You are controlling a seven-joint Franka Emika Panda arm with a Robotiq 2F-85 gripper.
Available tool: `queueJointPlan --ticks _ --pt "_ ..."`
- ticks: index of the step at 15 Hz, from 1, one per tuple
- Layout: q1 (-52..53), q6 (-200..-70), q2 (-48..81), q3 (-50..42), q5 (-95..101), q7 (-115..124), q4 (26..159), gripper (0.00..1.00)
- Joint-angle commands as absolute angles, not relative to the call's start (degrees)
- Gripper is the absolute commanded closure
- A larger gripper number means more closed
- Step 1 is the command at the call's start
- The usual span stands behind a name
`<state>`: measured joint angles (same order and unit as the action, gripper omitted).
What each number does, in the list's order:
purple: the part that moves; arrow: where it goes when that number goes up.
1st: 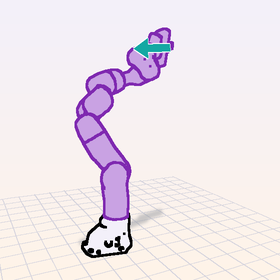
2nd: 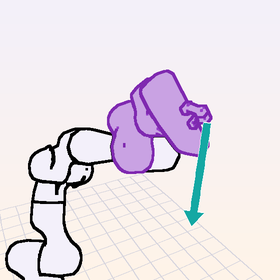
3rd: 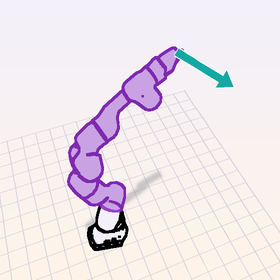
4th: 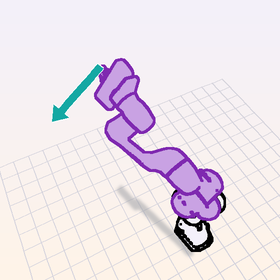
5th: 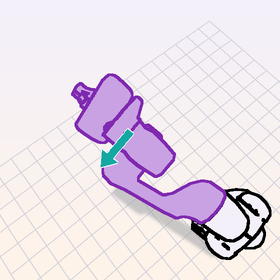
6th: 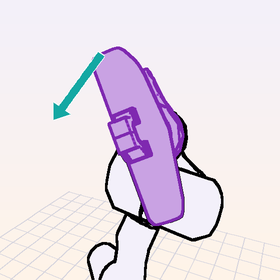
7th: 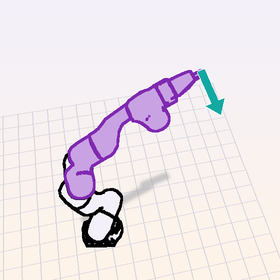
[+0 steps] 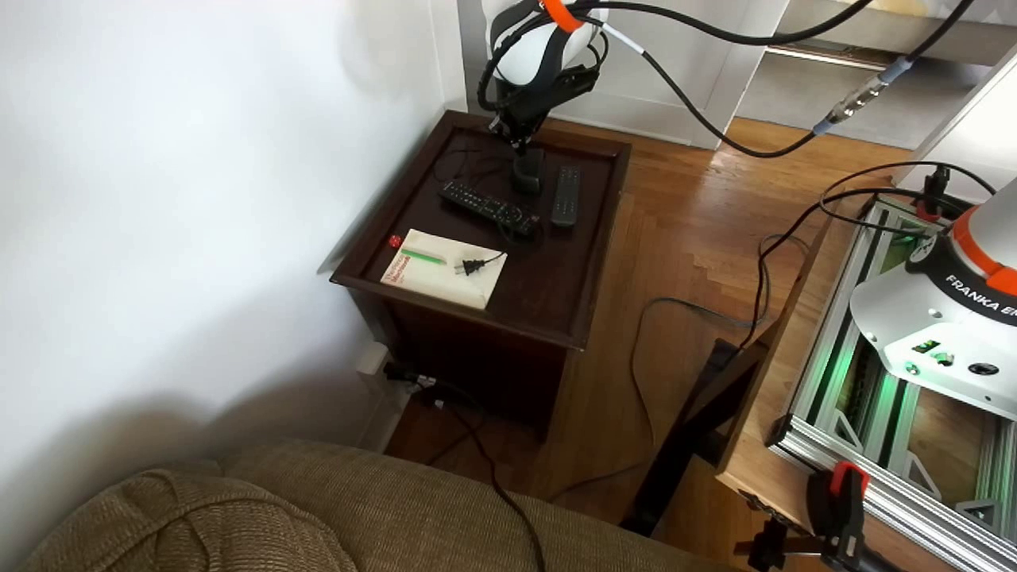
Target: Press a button on the remote control
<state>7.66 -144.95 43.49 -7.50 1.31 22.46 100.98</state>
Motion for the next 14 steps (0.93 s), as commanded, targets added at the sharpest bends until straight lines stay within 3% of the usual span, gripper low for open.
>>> queueJointPlan --ticks 1,14 --pt "8.3 -143.6 46.0 -8.3 1.6 23.8 98.0 1.0" --pt "8.9 -140.5 49.5 -7.9 1.7 23.6 94.5 1.0"
